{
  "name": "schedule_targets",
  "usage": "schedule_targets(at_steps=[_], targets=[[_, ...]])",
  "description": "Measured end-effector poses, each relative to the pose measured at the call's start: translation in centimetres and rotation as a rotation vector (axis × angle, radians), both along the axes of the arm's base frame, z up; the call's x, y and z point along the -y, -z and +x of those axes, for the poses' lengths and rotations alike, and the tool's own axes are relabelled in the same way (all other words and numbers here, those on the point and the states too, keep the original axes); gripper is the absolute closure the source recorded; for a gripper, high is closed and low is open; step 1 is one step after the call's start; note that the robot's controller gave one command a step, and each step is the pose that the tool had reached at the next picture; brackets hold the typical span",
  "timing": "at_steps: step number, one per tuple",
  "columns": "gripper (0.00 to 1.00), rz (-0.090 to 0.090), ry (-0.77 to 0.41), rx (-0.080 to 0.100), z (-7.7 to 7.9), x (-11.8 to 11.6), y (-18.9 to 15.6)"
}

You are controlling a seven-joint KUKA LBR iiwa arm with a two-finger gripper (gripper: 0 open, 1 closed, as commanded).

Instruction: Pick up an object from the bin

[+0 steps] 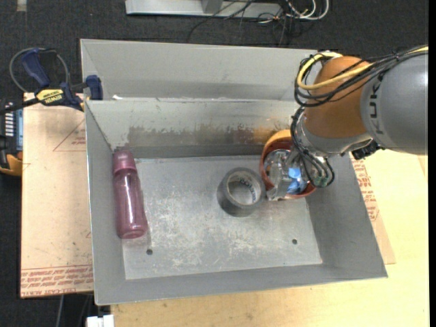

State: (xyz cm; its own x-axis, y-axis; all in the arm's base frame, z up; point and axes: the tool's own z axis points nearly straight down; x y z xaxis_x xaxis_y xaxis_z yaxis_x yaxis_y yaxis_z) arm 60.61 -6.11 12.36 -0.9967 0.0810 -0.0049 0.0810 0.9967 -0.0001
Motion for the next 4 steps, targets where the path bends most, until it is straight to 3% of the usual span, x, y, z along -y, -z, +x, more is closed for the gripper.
schedule_targets(at_steps=[1, 2, 3, 4], targets=[[1.0, 0.0, 0.0, 0.0, 0.0, 0.0, 0.0], [1.0, -0.005, -0.36, -0.017, 2.8, -5.0, 1.5], [1.0, 0.0, -0.021, 0.001, 1.0, -0.5, 1.4], [0.0, 0.001, -0.305, -0.008, 4.6, -6.0, 3.6]])
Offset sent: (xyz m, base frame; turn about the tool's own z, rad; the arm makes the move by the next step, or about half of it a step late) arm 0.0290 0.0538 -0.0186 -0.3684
